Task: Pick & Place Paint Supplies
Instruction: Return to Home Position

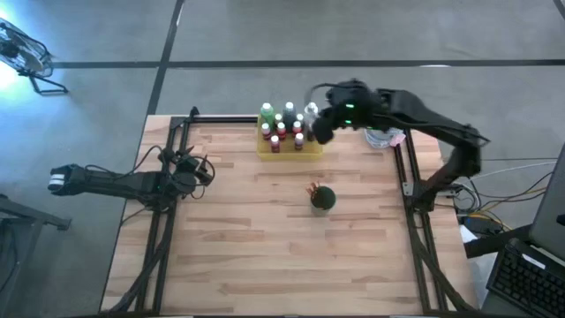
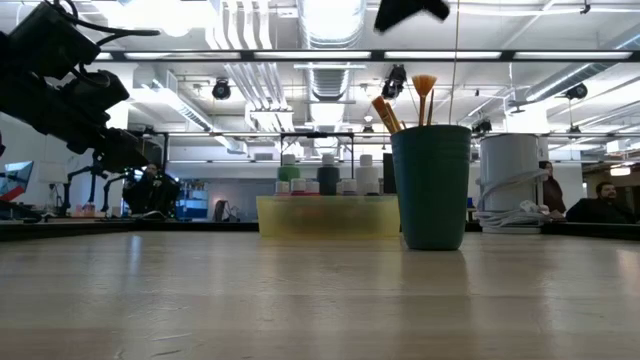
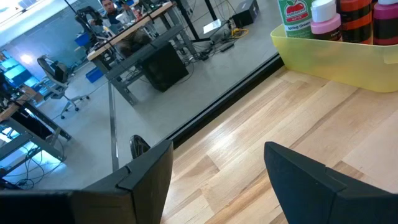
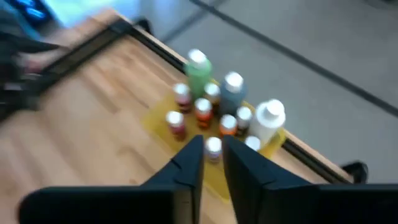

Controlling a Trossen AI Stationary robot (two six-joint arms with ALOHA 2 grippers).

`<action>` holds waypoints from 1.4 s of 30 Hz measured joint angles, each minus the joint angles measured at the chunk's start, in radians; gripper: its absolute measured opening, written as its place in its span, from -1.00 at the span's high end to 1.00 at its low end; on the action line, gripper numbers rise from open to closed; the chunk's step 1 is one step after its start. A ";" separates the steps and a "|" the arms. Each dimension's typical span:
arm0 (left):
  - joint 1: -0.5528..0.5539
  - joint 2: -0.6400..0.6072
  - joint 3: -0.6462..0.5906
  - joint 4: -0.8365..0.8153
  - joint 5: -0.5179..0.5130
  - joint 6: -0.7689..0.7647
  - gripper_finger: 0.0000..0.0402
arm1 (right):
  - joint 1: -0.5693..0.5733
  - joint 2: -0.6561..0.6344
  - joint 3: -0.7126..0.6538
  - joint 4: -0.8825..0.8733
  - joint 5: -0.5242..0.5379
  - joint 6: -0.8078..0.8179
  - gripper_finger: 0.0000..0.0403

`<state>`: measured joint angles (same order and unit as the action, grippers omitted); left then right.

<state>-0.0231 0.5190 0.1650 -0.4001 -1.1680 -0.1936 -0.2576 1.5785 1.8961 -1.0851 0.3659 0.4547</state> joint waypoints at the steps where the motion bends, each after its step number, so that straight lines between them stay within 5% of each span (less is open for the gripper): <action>1: 0.000 0.000 0.000 0.000 0.000 0.000 -0.28 | 0.014 -0.029 0.000 0.000 -0.001 -0.006 0.80; 5: 0.000 0.000 0.000 0.000 0.000 0.000 -0.28 | 0.049 -0.134 0.000 -0.003 0.001 -0.004 0.94; 16: 0.000 0.000 0.000 0.000 0.000 0.000 -0.28 | 0.063 -0.357 0.000 0.000 0.001 -0.006 0.96; 20: 0.000 0.000 0.000 0.000 0.000 0.000 -0.28 | 0.064 -0.428 -0.038 0.020 0.003 -0.128 0.96; 24: 0.000 0.000 0.000 0.000 0.000 0.000 -0.28 | 0.063 -0.546 -0.250 0.154 0.005 -0.175 0.96; 33: 0.000 0.000 0.000 0.000 0.000 0.000 -0.28 | 0.063 -0.993 -0.977 0.653 -0.070 -0.325 0.96; 37: 0.000 0.000 0.000 0.000 0.000 0.000 -0.28 | 0.064 -1.164 -1.180 0.741 -0.250 -0.526 0.96; 42: 0.000 0.000 0.000 0.000 0.000 0.000 -0.28 | 0.063 -1.319 -1.366 0.839 -0.259 -0.490 0.96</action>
<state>-0.0231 0.5190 0.1650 -0.4000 -1.1679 -0.1936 -0.1944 0.2598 0.5301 -0.2461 0.1066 -0.0353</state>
